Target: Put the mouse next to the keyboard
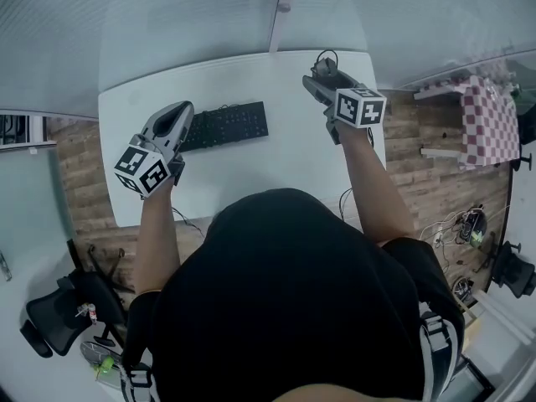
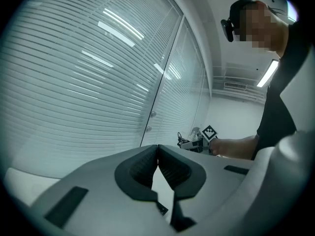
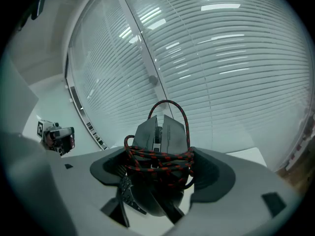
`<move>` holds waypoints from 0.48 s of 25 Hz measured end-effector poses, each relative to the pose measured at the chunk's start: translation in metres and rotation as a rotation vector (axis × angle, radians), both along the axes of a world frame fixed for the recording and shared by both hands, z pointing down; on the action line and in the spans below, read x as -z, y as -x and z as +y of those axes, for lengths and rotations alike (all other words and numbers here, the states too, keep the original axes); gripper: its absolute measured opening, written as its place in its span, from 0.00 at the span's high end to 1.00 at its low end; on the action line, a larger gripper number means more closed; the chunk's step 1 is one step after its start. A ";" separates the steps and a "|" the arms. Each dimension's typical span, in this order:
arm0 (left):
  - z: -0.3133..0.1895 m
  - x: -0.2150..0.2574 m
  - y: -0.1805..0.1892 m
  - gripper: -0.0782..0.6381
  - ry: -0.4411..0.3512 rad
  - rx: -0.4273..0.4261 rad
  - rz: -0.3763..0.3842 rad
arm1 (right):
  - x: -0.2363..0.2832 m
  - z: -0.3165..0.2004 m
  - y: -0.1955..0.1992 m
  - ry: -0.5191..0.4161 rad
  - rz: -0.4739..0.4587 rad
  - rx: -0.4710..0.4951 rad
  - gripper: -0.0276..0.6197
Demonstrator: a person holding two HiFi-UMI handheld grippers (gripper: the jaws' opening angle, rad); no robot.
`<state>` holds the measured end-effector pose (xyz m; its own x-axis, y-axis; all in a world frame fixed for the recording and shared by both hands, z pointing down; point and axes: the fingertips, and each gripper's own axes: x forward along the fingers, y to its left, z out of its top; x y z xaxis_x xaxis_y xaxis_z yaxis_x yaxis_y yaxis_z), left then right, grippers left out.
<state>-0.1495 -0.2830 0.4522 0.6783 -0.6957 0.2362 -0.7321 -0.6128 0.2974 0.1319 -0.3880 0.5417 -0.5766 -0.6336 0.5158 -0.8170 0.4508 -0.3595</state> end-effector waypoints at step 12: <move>-0.028 -0.023 0.004 0.86 0.048 -0.006 0.000 | -0.066 -0.016 0.007 0.112 0.039 -0.006 0.32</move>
